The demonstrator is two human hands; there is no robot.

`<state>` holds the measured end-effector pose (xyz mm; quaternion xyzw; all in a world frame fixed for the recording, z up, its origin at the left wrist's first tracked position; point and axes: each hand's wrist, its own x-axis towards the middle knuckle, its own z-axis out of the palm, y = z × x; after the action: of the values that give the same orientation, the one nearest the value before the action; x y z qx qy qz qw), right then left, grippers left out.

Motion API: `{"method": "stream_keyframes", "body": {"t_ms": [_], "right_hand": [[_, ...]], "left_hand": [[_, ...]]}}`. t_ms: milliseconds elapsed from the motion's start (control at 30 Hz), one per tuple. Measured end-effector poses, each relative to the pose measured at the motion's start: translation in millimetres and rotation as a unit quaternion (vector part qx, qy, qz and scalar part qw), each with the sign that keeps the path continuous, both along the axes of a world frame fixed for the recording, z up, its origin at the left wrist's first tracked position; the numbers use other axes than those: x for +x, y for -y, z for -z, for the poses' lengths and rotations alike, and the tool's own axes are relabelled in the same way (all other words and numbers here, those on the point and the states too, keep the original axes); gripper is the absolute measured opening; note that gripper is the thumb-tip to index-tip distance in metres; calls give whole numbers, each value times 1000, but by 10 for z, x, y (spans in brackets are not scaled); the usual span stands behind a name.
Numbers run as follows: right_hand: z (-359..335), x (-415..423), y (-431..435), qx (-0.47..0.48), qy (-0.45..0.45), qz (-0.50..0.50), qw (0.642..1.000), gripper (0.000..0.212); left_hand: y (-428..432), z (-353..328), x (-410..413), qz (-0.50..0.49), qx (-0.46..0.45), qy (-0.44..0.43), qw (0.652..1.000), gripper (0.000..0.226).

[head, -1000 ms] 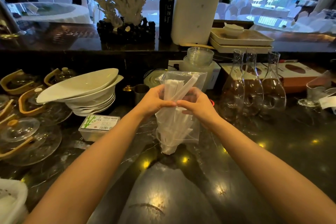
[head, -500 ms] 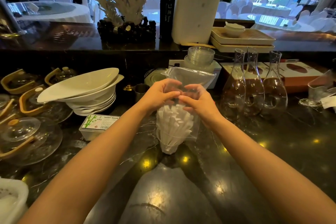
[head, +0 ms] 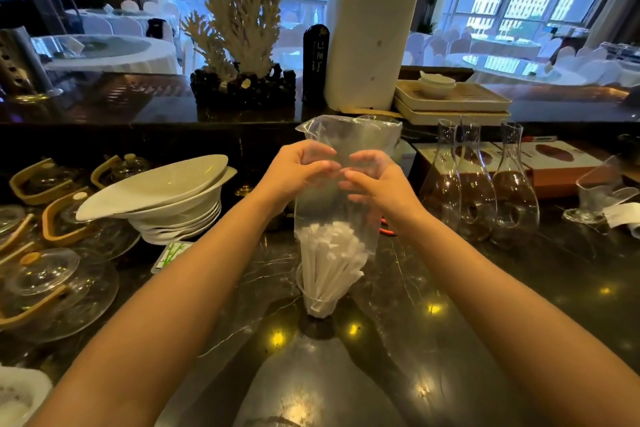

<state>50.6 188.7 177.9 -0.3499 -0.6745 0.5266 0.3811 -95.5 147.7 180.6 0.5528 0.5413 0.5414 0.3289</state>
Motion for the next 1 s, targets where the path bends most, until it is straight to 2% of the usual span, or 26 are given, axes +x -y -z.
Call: {"method": "stream_keyframes", "body": {"t_ms": [267, 433, 567, 733, 833, 1000], "right_hand": [[-351, 149, -64, 39, -58, 7, 998, 34], [-296, 330, -33, 28, 20, -16, 999, 37], [-227, 465, -17, 25, 38, -8, 999, 19], [-264, 699, -36, -5, 33, -20, 999, 11], [-281, 817, -48, -23, 12, -10, 1000, 12], [-341, 968, -129, -31, -53, 77, 995, 17]], "left_hand": [[2, -482, -17, -22, 45, 78, 996, 8], [51, -651, 60, -41, 63, 192, 979, 11], [92, -643, 84, -55, 56, 265, 961, 12], [133, -636, -26, -89, 65, 293, 950, 8], [159, -584, -112, -107, 66, 262, 957, 10], [211, -372, -140, -148, 33, 94, 984, 18]]}}
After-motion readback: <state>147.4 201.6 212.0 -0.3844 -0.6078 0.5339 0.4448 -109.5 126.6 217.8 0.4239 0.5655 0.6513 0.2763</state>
